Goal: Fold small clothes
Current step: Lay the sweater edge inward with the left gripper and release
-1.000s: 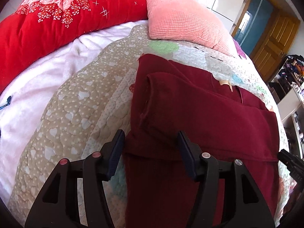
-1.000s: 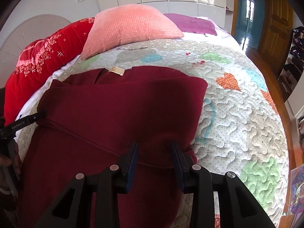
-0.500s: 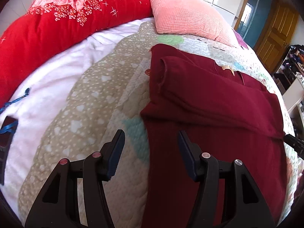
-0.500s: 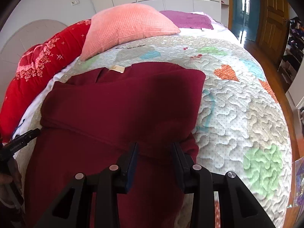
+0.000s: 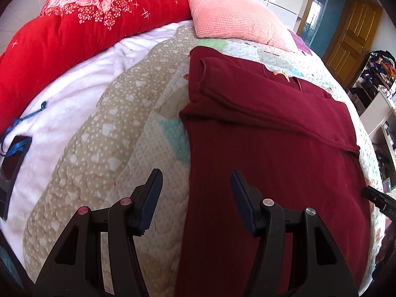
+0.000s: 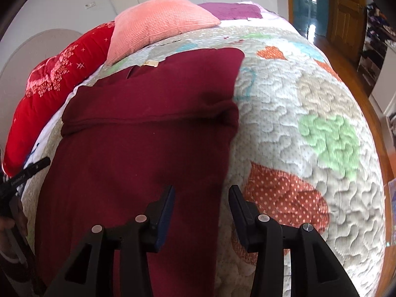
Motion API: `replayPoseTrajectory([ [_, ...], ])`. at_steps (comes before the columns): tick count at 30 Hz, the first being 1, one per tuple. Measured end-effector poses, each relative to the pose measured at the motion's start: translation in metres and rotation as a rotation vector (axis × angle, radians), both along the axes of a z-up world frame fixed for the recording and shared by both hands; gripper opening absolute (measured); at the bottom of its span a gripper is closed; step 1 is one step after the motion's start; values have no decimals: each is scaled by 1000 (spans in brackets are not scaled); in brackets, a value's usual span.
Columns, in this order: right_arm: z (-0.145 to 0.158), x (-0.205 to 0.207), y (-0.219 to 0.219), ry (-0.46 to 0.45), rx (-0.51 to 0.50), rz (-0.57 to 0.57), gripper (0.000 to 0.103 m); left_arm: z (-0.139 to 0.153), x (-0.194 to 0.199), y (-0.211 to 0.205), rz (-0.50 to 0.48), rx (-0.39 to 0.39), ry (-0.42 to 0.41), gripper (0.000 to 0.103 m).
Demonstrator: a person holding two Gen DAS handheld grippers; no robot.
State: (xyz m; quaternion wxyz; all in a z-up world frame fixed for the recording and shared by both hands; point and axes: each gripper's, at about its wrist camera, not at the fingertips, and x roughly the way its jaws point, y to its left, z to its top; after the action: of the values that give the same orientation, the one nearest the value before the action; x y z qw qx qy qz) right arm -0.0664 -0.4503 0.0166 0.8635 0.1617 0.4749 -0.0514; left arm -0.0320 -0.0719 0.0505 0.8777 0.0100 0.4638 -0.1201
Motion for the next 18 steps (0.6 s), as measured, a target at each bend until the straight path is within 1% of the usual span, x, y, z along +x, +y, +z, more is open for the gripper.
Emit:
replayPoseTrajectory([
  [7,1,0,-7,-20,11,-31,43,-11,-18,13,3,-22,42,57],
  [12,8,9,-14,-54,49,-44,43,-13,-22,14,-2,0,34,57],
  [14,14,19,-18,-88,94,-52,43,-10,-17,11,0,-6,35,57],
  [16,18,30,-22,-116,150,-63,43,-6,-10,8,1,-28,37,57],
  [18,16,44,-27,-126,210,-74,43,0,-2,4,7,-54,23,57],
])
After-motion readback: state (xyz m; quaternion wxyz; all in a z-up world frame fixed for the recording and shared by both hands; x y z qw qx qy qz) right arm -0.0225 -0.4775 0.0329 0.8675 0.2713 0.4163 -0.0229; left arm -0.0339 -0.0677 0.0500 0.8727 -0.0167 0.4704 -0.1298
